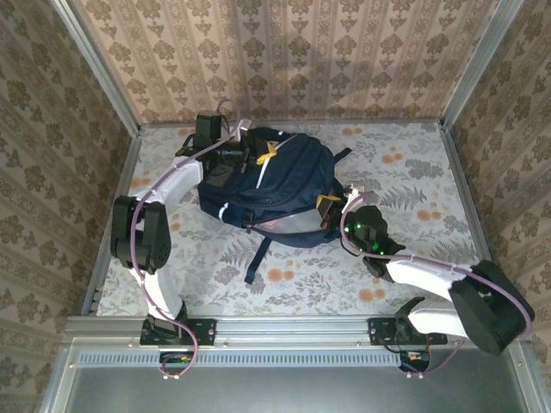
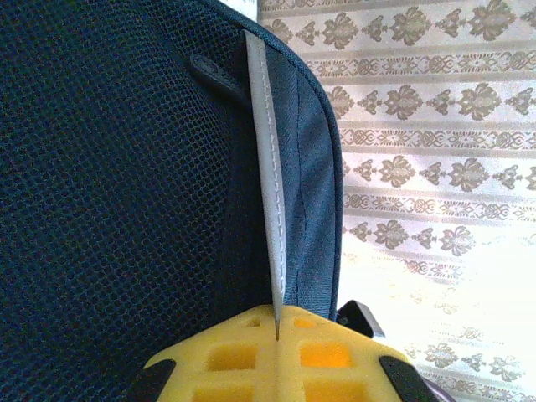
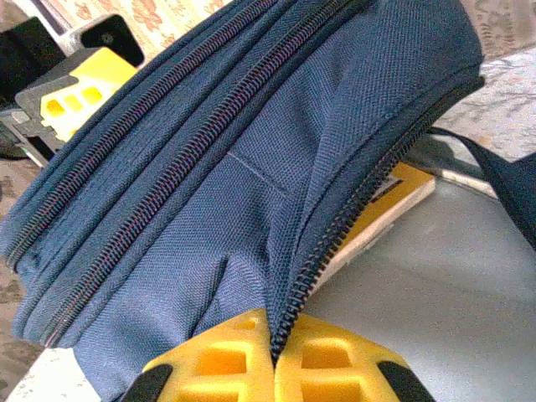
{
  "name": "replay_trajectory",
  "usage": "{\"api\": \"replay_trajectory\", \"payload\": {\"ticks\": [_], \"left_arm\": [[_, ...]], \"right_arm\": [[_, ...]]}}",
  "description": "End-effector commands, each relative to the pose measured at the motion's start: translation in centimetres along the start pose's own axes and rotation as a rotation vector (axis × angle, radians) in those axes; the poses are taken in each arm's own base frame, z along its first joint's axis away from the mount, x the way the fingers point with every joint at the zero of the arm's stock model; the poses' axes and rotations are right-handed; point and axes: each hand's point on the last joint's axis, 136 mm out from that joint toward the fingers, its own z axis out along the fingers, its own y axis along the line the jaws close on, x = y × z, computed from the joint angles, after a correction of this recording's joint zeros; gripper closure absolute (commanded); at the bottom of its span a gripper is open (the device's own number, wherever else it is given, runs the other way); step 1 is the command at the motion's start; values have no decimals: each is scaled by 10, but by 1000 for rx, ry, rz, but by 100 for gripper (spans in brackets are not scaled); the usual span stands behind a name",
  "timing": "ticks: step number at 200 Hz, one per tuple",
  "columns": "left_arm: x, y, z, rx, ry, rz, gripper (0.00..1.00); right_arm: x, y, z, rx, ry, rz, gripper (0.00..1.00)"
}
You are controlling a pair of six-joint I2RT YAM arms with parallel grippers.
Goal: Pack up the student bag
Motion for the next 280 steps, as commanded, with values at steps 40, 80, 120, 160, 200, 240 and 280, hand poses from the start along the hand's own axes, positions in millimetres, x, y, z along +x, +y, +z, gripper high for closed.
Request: {"api": "replay_trajectory", "payload": {"ticks": [40,80,120,160,200,240,280], "left_arm": [[-46,-22,-56,52,-208,73,100],[-60,-18,-73,74,-249,48,100],[-68,-36,-89,128,-282,53,100],[-59,-42,-83,115,-272,72,100],[-47,-19,-64,75,-235,46,100],[-20,3,-57,-133,-202,150,91],[24,43,-62,-325,-155,191,65]], "right_arm": [[-41,89,-2,-589,-69,-59,100],[-43,118,-13,-766,0,-107,100],[-41,125,-16,-828,50,-110,100],[-32,67,17,-459,75,-60,52],[-33,25,-7,-168,69,-69,44],[-7,-4,-36,21,169,-79,49],[18,1,-47,70,305,-199,58]]}}
